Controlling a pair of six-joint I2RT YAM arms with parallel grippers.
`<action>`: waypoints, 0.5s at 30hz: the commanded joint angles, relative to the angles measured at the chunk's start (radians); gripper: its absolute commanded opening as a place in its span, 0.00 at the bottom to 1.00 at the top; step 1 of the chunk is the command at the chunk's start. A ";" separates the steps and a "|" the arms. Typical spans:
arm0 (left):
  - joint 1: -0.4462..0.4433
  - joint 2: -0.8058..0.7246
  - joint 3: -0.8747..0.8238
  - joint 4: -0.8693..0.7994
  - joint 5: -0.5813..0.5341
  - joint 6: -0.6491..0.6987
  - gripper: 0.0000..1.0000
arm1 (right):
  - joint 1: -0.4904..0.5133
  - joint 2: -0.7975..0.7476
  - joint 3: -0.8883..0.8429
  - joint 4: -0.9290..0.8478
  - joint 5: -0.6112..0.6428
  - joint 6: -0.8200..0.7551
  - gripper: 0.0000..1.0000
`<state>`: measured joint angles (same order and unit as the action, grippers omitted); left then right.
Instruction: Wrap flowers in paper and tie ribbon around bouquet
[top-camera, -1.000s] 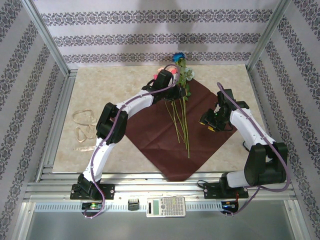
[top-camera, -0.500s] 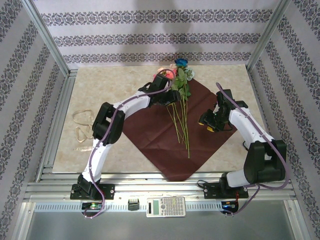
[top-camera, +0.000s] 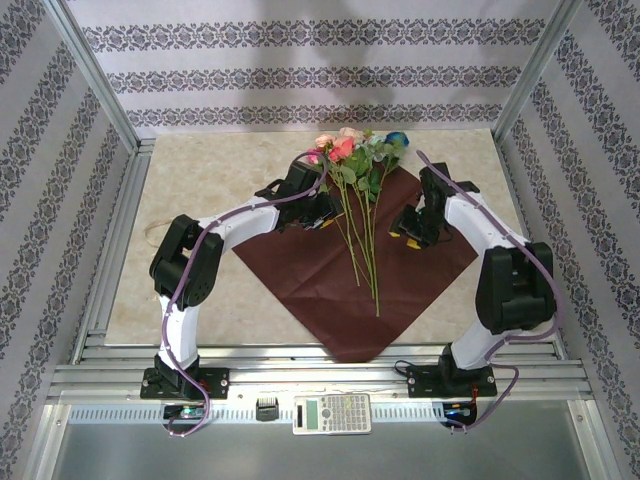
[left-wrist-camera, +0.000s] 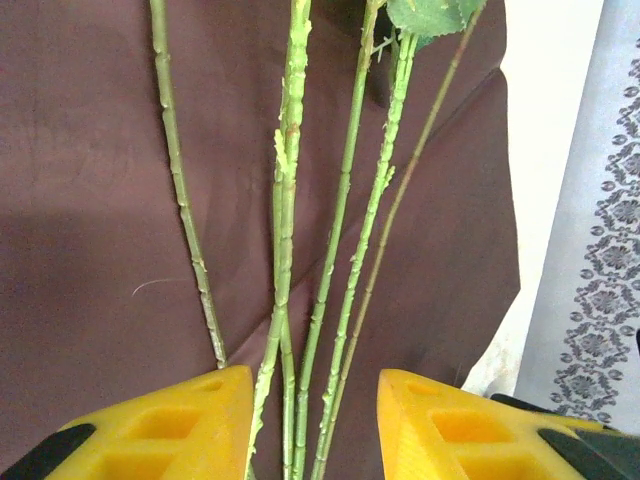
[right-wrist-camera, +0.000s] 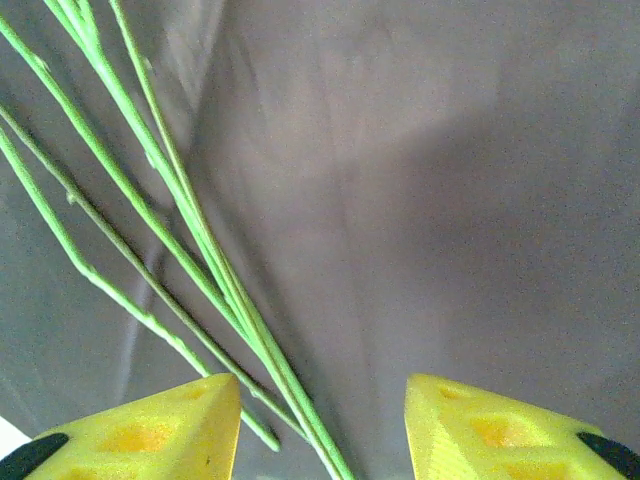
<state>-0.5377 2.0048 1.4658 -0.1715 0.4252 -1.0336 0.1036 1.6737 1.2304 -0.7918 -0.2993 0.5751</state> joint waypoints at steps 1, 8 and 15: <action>0.009 -0.006 -0.013 0.049 0.008 -0.044 0.36 | 0.020 0.052 0.068 0.012 0.055 -0.008 0.48; 0.002 -0.027 -0.059 0.058 0.032 -0.059 0.35 | 0.005 0.236 0.221 0.026 0.096 -0.003 0.48; 0.005 -0.076 -0.107 0.049 0.033 -0.050 0.35 | 0.018 0.382 0.362 0.031 0.069 0.009 0.47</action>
<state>-0.5354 1.9911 1.3731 -0.1371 0.4438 -1.0821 0.1097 2.0243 1.5341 -0.7544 -0.2359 0.5762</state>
